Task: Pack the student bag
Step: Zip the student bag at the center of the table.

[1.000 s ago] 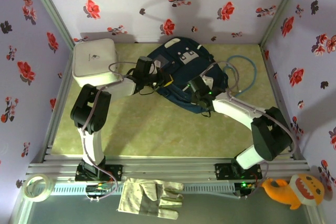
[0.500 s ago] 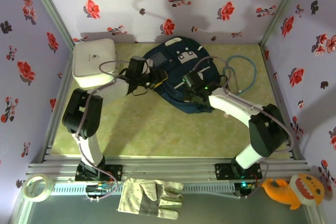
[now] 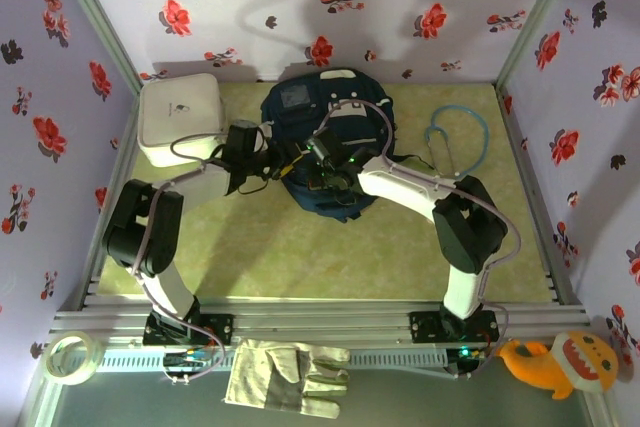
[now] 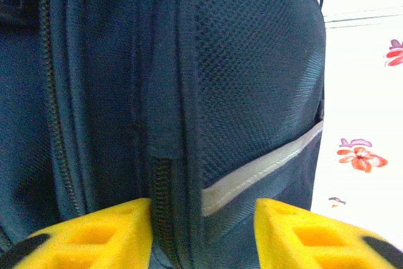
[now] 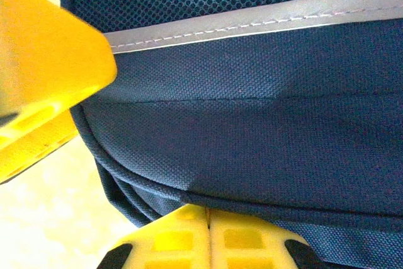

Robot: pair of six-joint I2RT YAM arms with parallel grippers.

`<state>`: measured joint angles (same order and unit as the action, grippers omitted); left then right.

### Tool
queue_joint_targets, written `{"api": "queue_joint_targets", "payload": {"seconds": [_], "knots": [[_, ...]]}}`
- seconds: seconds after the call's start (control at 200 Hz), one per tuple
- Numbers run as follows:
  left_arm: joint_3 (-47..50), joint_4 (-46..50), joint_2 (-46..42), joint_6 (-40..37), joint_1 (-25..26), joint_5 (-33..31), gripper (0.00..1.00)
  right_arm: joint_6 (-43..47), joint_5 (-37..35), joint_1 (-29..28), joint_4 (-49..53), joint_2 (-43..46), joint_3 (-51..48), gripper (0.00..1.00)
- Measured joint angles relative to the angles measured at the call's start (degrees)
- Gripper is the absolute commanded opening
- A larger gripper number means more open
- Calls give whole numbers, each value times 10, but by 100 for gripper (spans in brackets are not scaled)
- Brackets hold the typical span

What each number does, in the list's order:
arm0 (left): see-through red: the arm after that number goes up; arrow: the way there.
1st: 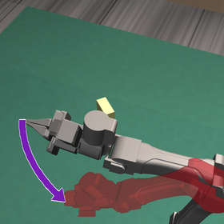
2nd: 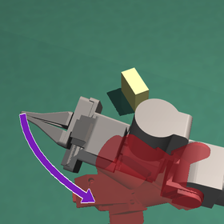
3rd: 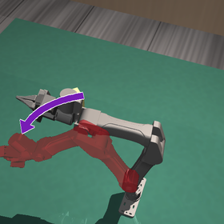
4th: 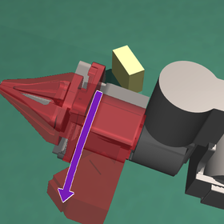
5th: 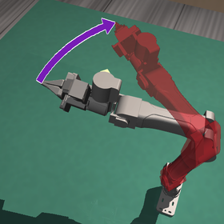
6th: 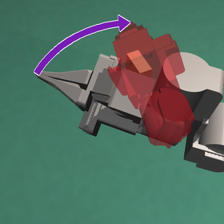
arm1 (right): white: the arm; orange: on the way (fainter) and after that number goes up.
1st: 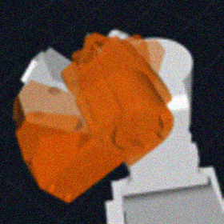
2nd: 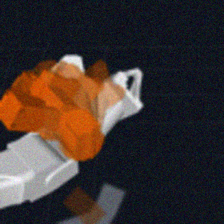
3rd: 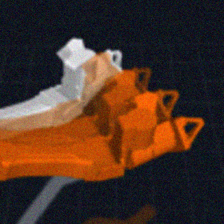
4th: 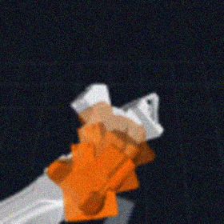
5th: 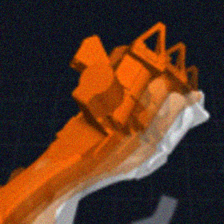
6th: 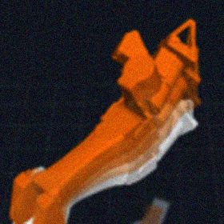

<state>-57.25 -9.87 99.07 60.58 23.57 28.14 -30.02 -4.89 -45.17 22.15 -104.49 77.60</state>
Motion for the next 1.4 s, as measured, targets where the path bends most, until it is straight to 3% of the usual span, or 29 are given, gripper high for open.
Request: {"api": "queue_joint_targets", "payload": {"seconds": [0.19,0.3,0.48,0.635,0.825,1.075,1.26,1.4], "knots": [[0,6,7,-2,-2,-3,14,-2,-3,0,1,0,0,0],[-2,16,7,-13,-3,-7,8,-5,-16,1,0,2,-7,0],[-4,27,7,-34,-6,-6,5,-16,-37,14,-16,35,-60,0],[-23,60,7,-64,-9,0,6,-42,-46,68,-21,87,-115,0],[-70,134,15,-121,-13,4,14,-56,-54,101,-10,110,-132,0],[-87,191,9,-172,-26,-44,36,-45,-55,54,21,90,-87,0],[-48,207,-75,-178,-32,-133,56,-35,-40,16,45,25,3,0],[-29,205,-133,-163,-43,-146,65,-34,-12,-3,47,-16,57,0]]}}
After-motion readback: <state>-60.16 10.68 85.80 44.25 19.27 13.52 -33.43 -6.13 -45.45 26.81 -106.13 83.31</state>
